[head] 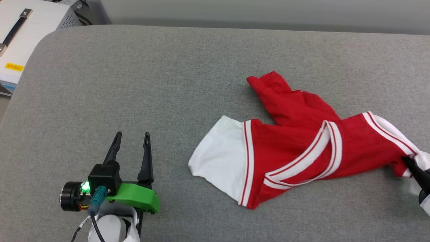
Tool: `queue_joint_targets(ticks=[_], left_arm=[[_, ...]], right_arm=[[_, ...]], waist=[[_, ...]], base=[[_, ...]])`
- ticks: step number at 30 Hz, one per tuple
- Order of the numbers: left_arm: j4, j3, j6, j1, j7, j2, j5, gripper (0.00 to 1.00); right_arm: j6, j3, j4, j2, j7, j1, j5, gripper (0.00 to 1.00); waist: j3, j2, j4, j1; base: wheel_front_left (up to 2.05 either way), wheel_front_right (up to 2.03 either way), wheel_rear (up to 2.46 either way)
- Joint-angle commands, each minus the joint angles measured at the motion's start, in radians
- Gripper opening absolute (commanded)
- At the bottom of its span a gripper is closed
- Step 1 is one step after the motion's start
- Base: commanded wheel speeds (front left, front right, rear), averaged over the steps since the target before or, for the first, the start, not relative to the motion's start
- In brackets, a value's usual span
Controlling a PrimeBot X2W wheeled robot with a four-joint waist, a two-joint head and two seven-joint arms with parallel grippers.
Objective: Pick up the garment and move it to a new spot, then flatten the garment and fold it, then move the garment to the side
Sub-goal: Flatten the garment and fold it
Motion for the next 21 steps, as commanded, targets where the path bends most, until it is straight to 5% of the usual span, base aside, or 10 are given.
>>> queue_joint_targets(ticks=[1, 8, 9, 11, 21], left_arm=[[0.004, 0.002, -0.008, -0.001, -0.006, -0.006, 0.008, 1.00], [0.026, 0.004, -0.020, -0.003, -0.006, -0.015, 0.017, 1.00], [0.029, 0.005, -0.020, -0.001, -0.006, -0.016, 0.018, 1.00], [0.036, 0.006, -0.021, 0.004, -0.006, -0.018, 0.020, 1.00], [0.039, 0.026, -0.026, 0.049, -0.006, -0.018, 0.031, 1.00]], right_arm=[[-0.001, -0.015, 0.042, 0.010, 0.014, 0.011, 0.023, 0.00], [-0.001, 0.000, 0.227, 0.049, 0.076, -0.023, -0.008, 0.00], [-0.001, 0.001, 0.238, 0.057, 0.074, -0.027, -0.013, 0.17], [-0.001, -0.004, 0.262, 0.071, 0.053, -0.034, -0.027, 1.00], [-0.001, -0.081, 0.349, 0.089, -0.121, -0.003, -0.191, 1.00]], waist=[[0.003, -0.0001, 0.004, 0.0000], [-0.004, -0.0001, 0.021, 0.0000], [-0.008, -0.0001, 0.022, 0.0000], [-0.021, -0.0001, 0.023, 0.0000], [-0.103, -0.0001, 0.007, 0.0000]], base=[[0.00, 0.00, 0.00], [0.00, 0.00, 0.00], [0.00, 0.00, 0.00], [0.00, 0.00, 0.00], [0.00, 0.00, 0.00]])
